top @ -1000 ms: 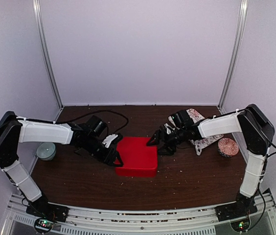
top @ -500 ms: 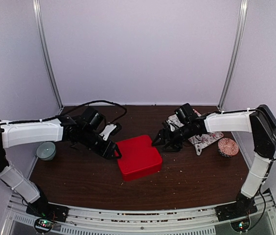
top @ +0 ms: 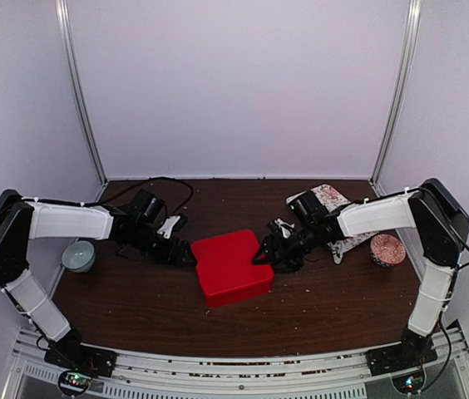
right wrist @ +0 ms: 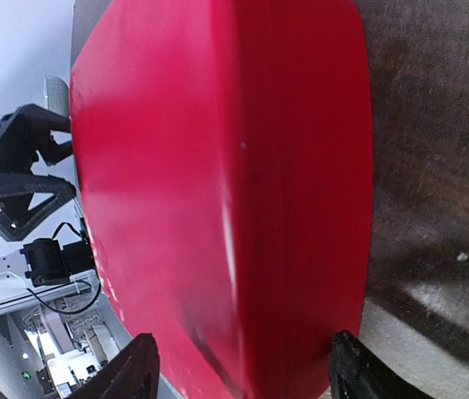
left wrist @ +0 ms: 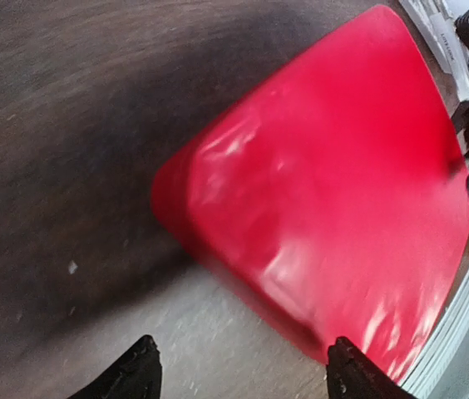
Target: Pack the chocolate
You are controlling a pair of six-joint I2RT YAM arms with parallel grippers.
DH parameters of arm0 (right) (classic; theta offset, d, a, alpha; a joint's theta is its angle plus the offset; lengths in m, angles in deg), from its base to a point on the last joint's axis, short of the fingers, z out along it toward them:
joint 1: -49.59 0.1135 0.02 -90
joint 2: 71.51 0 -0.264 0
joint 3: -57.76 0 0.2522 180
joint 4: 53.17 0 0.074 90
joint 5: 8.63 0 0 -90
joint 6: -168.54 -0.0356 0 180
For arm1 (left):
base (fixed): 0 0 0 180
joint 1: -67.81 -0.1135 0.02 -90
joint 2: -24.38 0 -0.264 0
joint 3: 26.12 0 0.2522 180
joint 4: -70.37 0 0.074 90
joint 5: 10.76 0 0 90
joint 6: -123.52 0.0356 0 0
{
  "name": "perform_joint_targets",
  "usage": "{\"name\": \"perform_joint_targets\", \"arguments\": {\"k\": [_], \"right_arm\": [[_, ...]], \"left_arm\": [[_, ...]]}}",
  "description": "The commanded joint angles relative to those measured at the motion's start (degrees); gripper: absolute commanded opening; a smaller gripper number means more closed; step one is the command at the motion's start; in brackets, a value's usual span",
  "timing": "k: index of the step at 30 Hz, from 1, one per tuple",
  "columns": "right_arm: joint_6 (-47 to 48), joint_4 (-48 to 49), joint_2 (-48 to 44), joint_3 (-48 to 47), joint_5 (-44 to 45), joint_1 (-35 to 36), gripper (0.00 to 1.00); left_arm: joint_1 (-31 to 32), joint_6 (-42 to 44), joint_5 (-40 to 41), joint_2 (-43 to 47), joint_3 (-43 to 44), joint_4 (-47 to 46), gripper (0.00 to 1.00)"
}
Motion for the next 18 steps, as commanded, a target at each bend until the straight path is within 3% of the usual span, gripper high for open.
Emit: {"name": "perform_joint_targets", "arguments": {"k": [1,5,11,15,18], "right_arm": [[-4.5,6.6,-1.7,4.2,-1.3,2.5,0.70],[-7.2,9.5,-3.3,6.7,-0.9,4.3,0.70],[-5.5,6.3,-5.1,6.3,0.7,4.1,0.70],[3.7,-7.7,-10.3,3.1,6.4,4.0,0.72],[8.7,-14.3,-15.6,1.6,11.9,4.0,0.72]], "left_arm": [[0.2,-0.5,-6.9,-5.4,6.6,-8.5,0.69],[0.1,-0.7,-9.1,-9.2,10.7,-9.3,0.63],[0.2,1.9,-8.5,-7.9,11.7,-5.2,0.59],[0.0,10.4,1.9,-1.4,13.8,7.1,0.58],[0.2,12.7,6.8,6.0,12.1,10.7,0.53]]}}
